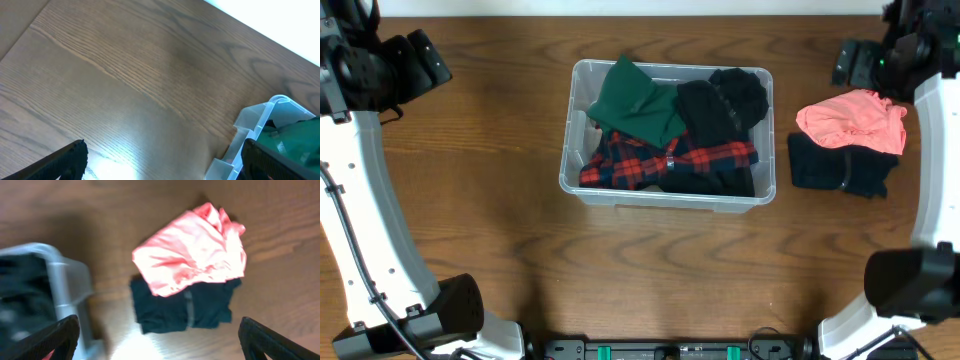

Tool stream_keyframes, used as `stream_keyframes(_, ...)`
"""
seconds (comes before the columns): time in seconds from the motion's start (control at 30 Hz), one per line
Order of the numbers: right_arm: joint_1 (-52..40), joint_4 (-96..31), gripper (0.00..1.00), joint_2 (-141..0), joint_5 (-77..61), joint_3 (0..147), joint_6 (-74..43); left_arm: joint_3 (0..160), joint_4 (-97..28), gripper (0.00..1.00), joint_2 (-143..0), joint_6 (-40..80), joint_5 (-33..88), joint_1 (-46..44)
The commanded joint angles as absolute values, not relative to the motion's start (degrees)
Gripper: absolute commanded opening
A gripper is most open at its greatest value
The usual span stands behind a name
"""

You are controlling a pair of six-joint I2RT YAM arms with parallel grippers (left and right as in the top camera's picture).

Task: Pack container
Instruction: 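Move the right gripper to the pink garment and grasp it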

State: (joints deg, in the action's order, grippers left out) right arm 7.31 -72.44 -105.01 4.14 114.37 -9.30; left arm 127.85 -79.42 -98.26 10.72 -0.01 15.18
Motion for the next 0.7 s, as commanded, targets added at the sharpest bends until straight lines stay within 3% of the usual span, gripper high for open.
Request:
stream_keyframes(0.0,7.75,-74.19,0.99,-109.47,6.9,113.93,-5.65,127.72,-79.44,0.98,-98.48,11.03,-0.27,15.35)
stream_keyframes(0.37,7.57,-76.29,0.99,-122.67,7.77,113.91,-2.44,127.72,-79.44,0.98,-98.48,11.03,-0.27,15.35)
stream_keyframes(0.67,6.5,-76.05,0.91,-127.74,11.49,113.82,-1.58,127.72,-79.44,0.98,-98.48,11.03,-0.27,15.35)
